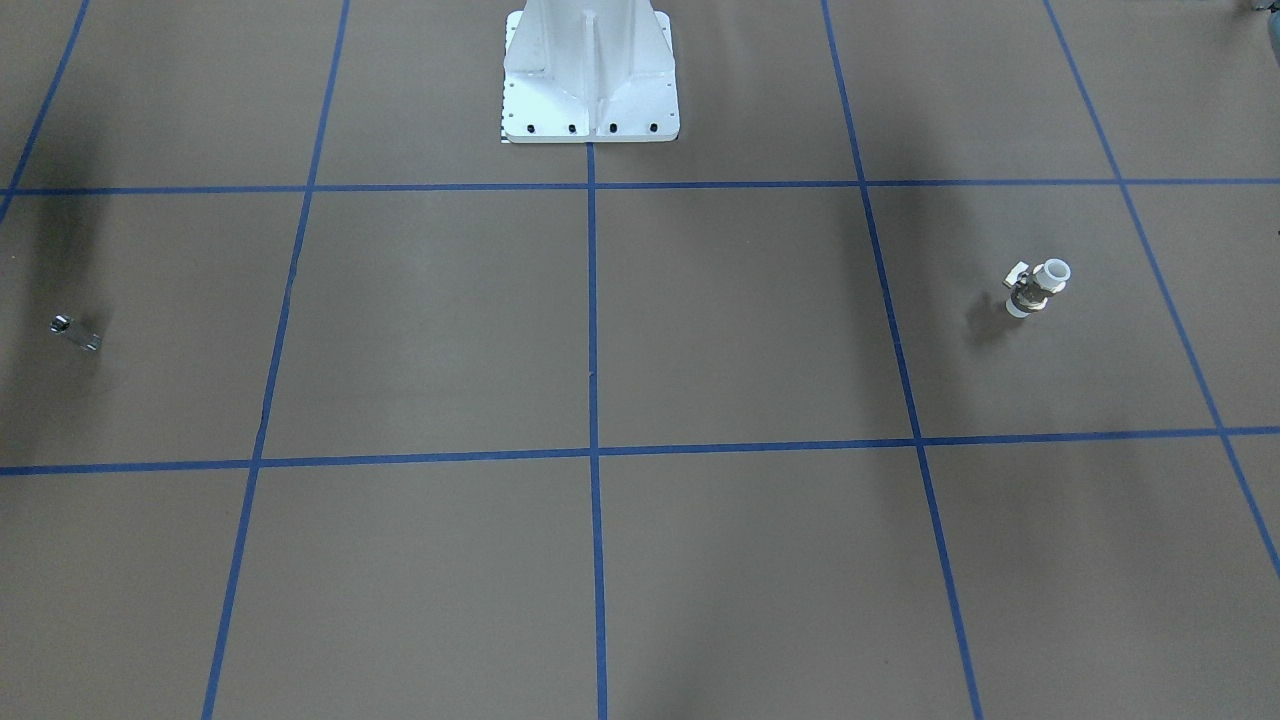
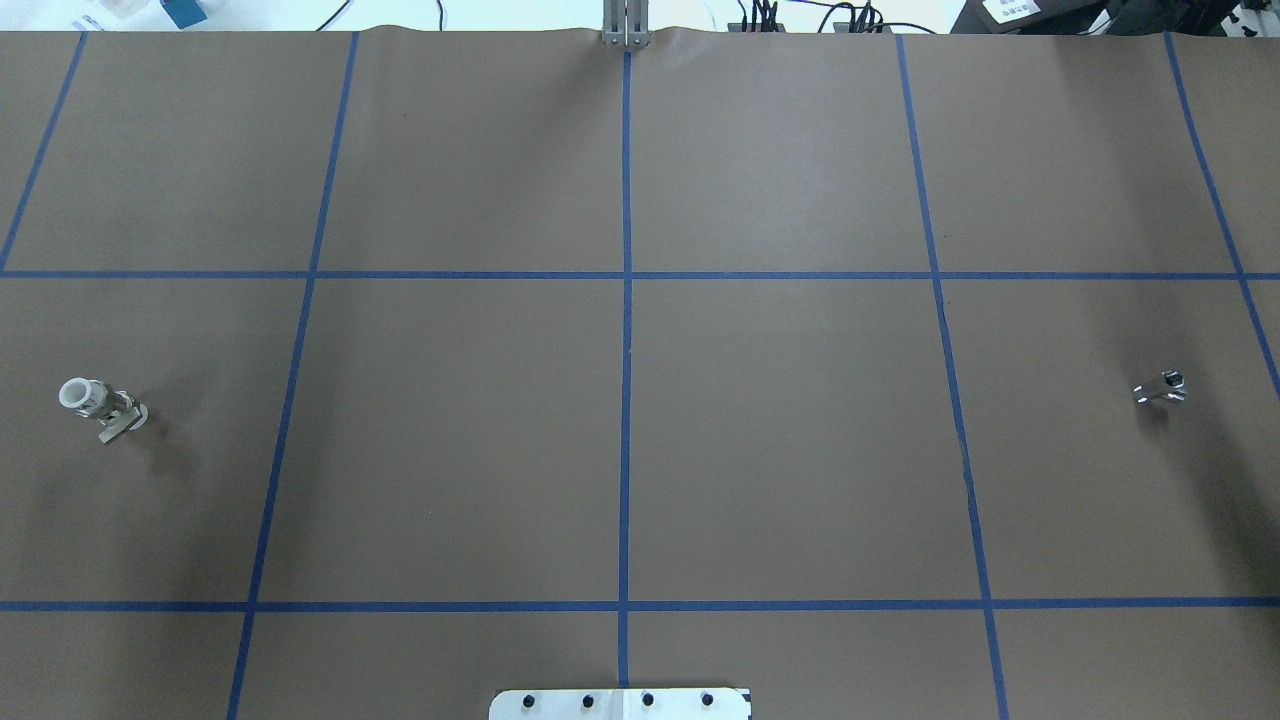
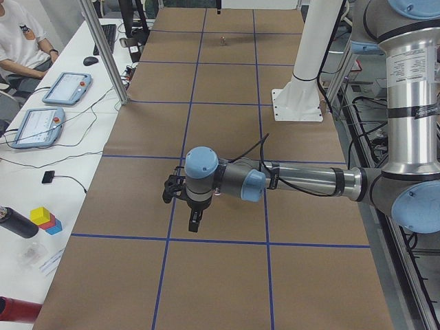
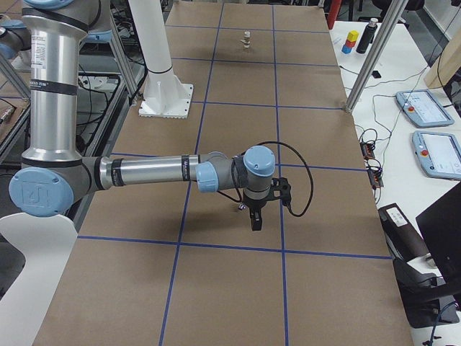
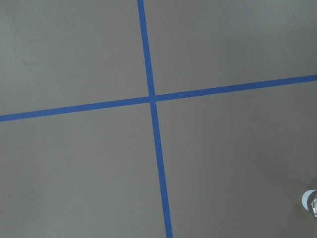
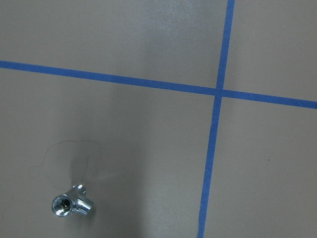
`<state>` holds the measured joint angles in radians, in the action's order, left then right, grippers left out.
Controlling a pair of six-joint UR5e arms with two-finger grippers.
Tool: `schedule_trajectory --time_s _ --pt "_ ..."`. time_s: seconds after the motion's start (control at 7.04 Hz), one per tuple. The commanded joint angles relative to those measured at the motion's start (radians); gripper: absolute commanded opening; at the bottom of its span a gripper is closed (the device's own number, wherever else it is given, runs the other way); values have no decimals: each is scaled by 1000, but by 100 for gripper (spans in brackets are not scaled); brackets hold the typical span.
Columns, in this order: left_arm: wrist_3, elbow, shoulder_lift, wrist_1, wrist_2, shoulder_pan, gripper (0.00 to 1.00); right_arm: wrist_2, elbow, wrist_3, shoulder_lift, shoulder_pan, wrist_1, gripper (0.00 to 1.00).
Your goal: Assemble PPR valve and pipe with both arms
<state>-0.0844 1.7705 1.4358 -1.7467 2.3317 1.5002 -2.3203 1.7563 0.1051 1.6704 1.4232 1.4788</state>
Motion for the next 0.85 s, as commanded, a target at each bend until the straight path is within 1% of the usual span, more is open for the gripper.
schedule_trajectory --time_s 0.0,0.43,0.57,0.71 --pt "0 -6 12 3 -5 -12 100 1 -4 -1 3 -1 -2 100" --pt "-8 6 8 -2 -3 -12 100 -36 2 -4 2 -1 -2 100" --pt "-6 6 2 -1 -3 -12 100 -33 -12 -8 -1 -1 -3 100" --pt "-11 7 2 -2 0 -14 100 -33 -6 -8 -1 -1 -3 100"
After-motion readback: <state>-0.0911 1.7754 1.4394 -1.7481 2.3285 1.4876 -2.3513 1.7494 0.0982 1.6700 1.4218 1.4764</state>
